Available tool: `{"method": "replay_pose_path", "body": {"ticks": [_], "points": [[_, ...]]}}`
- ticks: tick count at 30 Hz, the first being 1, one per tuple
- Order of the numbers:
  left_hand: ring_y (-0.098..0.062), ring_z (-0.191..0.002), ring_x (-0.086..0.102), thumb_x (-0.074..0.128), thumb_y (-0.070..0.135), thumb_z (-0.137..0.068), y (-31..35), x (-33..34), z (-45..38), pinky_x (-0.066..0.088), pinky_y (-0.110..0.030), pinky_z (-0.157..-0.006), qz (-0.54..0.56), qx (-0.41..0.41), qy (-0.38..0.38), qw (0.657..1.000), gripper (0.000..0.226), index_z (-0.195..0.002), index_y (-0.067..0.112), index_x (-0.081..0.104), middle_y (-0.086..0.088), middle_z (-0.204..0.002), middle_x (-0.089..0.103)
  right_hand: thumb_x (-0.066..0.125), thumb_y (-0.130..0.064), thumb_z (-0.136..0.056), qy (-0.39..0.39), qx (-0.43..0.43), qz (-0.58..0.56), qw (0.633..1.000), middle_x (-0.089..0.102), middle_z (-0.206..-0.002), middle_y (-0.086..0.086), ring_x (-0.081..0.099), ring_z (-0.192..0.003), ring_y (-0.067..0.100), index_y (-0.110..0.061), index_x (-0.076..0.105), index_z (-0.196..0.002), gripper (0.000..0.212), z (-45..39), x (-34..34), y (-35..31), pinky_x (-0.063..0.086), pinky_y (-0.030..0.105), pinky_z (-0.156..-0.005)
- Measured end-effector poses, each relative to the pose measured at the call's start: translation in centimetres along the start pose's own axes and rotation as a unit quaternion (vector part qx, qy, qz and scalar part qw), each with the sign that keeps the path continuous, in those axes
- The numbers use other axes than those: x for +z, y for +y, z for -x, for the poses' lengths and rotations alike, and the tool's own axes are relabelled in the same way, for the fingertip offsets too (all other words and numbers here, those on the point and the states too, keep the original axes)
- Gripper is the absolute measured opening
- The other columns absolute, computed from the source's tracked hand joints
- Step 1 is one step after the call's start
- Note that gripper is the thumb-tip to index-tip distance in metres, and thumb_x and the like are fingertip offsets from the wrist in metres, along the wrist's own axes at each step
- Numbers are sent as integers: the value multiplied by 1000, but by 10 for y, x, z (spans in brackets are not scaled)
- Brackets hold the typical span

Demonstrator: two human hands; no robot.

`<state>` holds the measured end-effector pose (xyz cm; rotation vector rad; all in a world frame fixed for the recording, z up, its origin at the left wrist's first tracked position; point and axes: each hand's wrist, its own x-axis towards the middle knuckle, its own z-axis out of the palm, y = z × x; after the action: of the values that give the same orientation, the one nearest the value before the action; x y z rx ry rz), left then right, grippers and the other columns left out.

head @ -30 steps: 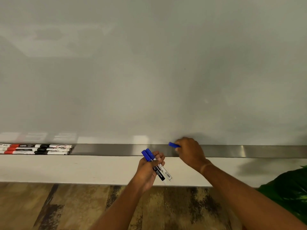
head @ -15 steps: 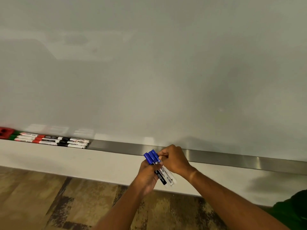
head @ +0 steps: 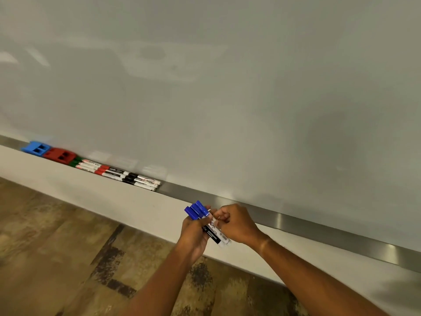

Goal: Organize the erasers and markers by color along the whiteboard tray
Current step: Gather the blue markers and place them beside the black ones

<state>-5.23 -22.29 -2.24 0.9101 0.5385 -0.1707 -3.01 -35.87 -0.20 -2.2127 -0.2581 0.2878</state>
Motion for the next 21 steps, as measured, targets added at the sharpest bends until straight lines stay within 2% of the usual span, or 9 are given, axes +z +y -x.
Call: {"method": "replay_pose_path", "body": {"ticks": [4,7,9,12,14,21], "points": [[-36,-100,66,52,-10,-89,23,-23,-10,53,-47,-90,17,11,19,1000,28,-115,0,59,-23,-109,68,72,-18,-83,-14,-1,-6,1000,75,-91,0,66,-73,3,-18,73,-95,13,-19,22,-18,51,13,-64],[-33,-95,67,50,-10,-90,45,-42,-21,56,-42,-81,24,15,22,999,28,-114,0,59,-22,-107,68,73,-16,-82,-20,1,-9,1000,75,-92,2,69,-78,8,-15,73,-96,15,-38,41,-36,55,19,-69],[-36,-98,66,49,-11,-90,59,-54,-27,56,-39,-74,33,8,18,999,28,-114,-1,58,-24,-109,67,74,-17,-81,-28,9,-19,999,75,-92,3,70,-80,10,-14,73,-98,17,-50,52,-46,57,24,-73],[-40,-106,64,49,-11,-90,78,-73,-40,55,-40,-75,42,-1,12,999,28,-115,-1,57,-26,-114,65,76,-16,-80,-43,21,-39,998,75,-91,5,71,-81,12,-12,73,-98,19,-69,69,-60,59,30,-77],[-38,-104,65,49,-11,-90,90,-86,-48,55,-41,-78,42,-2,8,999,28,-115,-1,57,-25,-114,66,76,-16,-79,-44,36,-45,997,75,-91,5,71,-82,12,-11,72,-98,20,-81,82,-68,58,30,-78],[-30,-87,69,50,-10,-90,111,-122,-74,57,-37,-72,52,-23,-3,998,25,-112,-2,58,-20,-104,69,76,-10,-78,-35,50,-25,998,75,-87,4,71,-77,8,-11,74,-93,15,-108,116,-88,57,24,-74]]}}
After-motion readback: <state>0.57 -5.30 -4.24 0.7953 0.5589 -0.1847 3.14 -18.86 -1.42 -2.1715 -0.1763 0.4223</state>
